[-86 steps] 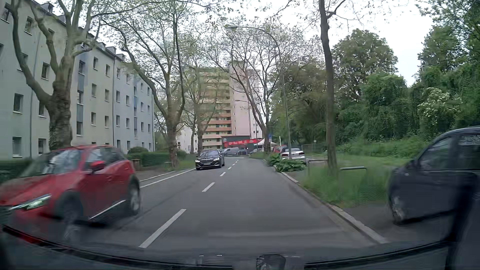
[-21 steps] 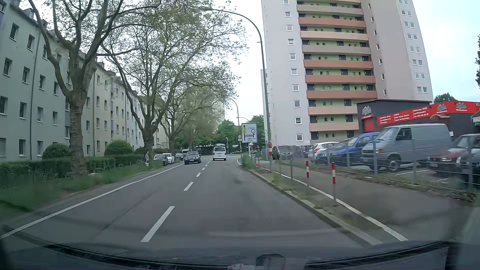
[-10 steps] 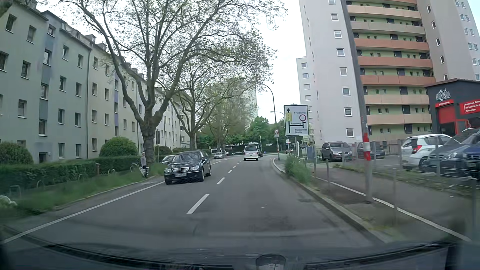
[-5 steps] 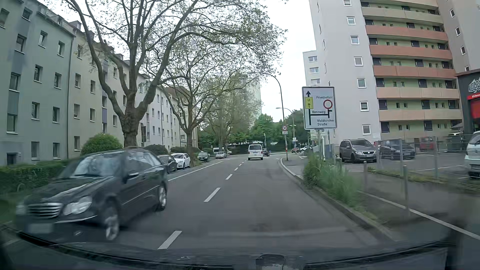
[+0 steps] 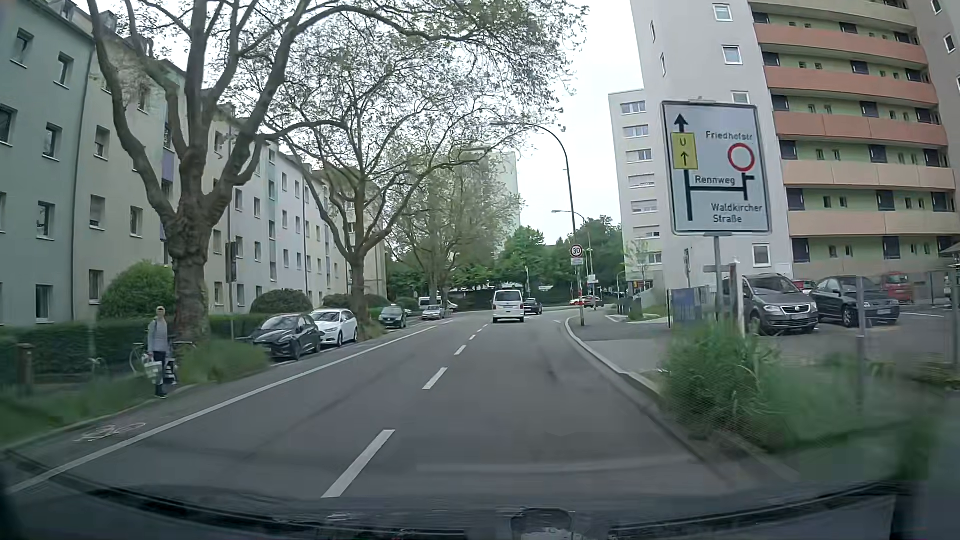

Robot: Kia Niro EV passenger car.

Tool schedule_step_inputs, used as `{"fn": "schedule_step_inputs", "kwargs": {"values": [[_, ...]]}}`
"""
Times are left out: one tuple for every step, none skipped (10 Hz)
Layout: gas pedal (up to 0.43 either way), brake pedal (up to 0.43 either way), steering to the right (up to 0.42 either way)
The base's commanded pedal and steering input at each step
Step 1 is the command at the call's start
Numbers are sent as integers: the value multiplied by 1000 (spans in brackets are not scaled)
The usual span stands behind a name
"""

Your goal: Follow the waypoints while adhering to traffic rules and regulations

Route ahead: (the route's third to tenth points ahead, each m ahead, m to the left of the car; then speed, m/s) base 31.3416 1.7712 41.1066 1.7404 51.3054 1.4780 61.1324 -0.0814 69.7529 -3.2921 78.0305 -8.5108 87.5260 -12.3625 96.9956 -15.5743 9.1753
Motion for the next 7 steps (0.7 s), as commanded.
{"fn": "schedule_step_inputs", "kwargs": {"values": [[8, 0, 6], [8, 0, 6], [8, 0, 5], [8, 0, 5], [8, 0, 5], [8, 0, 4], [8, 0, 3]]}}
